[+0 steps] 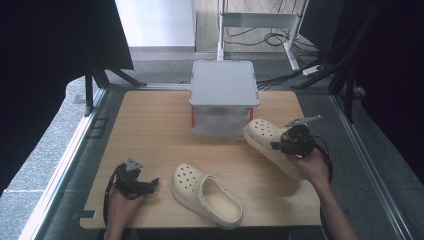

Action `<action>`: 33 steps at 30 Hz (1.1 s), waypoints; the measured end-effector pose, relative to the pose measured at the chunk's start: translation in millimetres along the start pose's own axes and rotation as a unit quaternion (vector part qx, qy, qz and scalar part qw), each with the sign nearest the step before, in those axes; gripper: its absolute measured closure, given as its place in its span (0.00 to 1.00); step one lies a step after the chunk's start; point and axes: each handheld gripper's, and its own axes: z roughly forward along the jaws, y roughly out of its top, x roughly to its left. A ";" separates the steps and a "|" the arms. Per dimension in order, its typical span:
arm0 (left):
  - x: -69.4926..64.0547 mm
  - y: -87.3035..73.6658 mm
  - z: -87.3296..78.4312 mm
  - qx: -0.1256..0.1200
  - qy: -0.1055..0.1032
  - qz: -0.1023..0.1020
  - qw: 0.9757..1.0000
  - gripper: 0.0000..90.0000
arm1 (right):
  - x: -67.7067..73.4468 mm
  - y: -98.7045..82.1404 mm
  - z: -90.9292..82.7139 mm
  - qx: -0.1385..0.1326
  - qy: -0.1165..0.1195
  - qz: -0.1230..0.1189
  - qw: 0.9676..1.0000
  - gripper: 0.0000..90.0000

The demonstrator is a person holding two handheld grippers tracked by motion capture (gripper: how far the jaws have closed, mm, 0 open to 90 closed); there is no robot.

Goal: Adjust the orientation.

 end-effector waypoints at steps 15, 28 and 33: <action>0.1 0.0 -0.1 0.001 0.000 0.000 1.000 0.02 | 55.5 7.7 26.2 0.019 0.034 -0.039 0.998 0.85; 0.0 0.1 0.0 0.000 -0.001 -0.001 1.000 0.02 | 107.1 9.9 60.1 0.029 0.055 -0.081 0.995 0.85; 0.0 0.1 0.0 0.000 -0.001 -0.001 1.000 0.02 | 123.8 10.4 75.3 0.038 0.062 -0.090 0.993 0.85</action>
